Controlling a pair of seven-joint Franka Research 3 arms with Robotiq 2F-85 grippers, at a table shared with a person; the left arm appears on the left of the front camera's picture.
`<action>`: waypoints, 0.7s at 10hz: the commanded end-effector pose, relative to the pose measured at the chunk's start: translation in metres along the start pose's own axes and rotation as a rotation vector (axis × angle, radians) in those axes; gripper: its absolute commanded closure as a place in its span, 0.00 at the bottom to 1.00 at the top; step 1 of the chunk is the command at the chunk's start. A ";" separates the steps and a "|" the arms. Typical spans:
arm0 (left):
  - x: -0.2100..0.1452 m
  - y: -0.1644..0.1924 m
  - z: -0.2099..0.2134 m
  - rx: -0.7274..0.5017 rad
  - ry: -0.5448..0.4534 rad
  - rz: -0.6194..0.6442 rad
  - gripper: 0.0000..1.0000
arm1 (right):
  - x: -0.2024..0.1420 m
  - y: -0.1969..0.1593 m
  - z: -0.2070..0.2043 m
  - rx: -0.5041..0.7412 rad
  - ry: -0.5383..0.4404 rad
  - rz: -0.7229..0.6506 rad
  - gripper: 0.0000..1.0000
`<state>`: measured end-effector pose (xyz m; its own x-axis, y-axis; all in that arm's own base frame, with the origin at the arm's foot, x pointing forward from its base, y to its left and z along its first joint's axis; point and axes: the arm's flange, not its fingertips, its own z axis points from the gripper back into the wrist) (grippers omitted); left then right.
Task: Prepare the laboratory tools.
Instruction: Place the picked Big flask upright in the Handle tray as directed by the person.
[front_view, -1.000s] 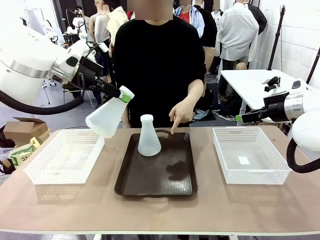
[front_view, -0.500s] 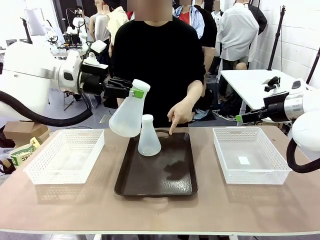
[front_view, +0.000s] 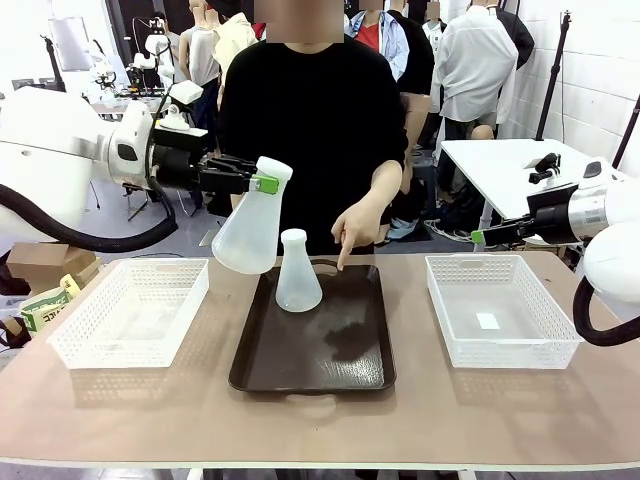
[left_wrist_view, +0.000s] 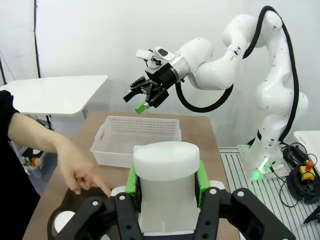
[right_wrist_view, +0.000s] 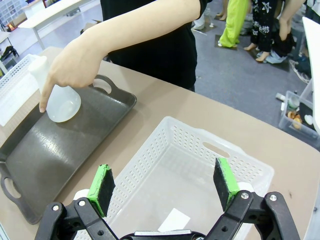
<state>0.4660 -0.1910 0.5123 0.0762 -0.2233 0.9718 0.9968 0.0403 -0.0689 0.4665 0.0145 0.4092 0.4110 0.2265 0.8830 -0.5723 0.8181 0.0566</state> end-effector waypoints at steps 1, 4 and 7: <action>-0.034 0.002 -0.015 -0.108 -0.052 0.008 1.00 | 0.002 0.001 0.001 0.004 0.003 -0.006 0.00; -0.095 -0.013 -0.060 -0.089 -0.104 -0.056 1.00 | 0.002 0.001 0.001 0.004 0.003 -0.006 0.00; -0.133 -0.011 -0.066 -0.152 -0.170 -0.229 1.00 | 0.002 0.001 0.001 0.004 0.003 -0.006 0.00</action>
<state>0.4438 -0.2301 0.3798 -0.0949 -0.1151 0.9888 0.9885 -0.1284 0.0800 0.4666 0.0143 0.4089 0.4117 0.2262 0.8828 -0.5719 0.8183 0.0570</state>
